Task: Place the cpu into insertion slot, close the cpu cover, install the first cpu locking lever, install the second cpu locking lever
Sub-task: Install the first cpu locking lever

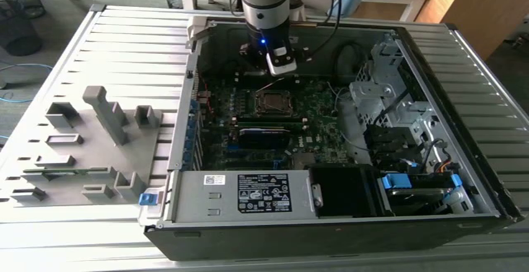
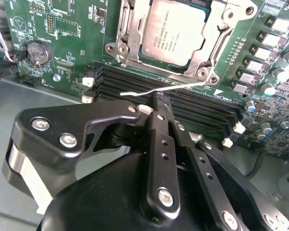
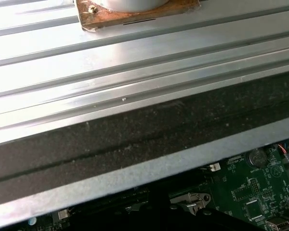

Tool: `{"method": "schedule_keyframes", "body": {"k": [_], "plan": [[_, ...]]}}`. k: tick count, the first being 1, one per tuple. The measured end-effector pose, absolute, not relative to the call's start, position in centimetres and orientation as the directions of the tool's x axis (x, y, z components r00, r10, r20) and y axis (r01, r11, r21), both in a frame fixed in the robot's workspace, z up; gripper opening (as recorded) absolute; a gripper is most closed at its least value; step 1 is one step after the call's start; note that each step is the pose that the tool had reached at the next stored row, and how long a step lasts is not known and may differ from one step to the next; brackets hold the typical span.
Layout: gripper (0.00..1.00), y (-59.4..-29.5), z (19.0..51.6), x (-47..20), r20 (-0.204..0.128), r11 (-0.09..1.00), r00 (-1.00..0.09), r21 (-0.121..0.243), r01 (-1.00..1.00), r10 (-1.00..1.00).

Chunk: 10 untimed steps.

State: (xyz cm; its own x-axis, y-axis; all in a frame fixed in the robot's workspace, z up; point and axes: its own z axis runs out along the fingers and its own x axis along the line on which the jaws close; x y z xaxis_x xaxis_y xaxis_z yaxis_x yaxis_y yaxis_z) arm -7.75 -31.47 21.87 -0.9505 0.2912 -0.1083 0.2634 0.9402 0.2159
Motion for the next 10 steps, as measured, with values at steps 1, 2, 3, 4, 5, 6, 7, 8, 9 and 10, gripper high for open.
{"method": "schedule_keyframes", "body": {"k": [1,2,3,4,5,6,7,8,9,10], "plan": [[0.11,-31.47,21.94,-7.75,-0.108,0.94,-0.951,0.216,0.263,0.291],[0.11,-31.47,22.02,-7.75,-0.108,0.94,-0.951,0.216,0.263,0.291],[0.11,-31.47,22.1,-7.75,-0.108,0.94,-0.951,0.216,0.263,0.291],[0.11,-31.47,22.17,-7.75,-0.108,0.94,-0.951,0.216,0.263,0.291],[0.11,-31.46,22.2,-7.75,-0.108,0.94,-0.951,0.216,0.263,0.291],[0.11,-31.46,22.22,-7.74,-0.108,0.94,-0.95,0.216,0.263,0.291],[0.11,-31.46,22.23,-7.75,-0.108,0.94,-0.95,0.216,0.263,0.291],[0.11,-31.46,22.24,-7.75,-0.108,0.94,-0.951,0.216,0.263,0.291],[0.11,-31.47,22.26,-7.75,-0.108,0.94,-0.951,0.216,0.263,0.291],[0.11,-31.47,22.27,-7.75,-0.108,0.94,-0.951,0.216,0.263,0.291]]}}
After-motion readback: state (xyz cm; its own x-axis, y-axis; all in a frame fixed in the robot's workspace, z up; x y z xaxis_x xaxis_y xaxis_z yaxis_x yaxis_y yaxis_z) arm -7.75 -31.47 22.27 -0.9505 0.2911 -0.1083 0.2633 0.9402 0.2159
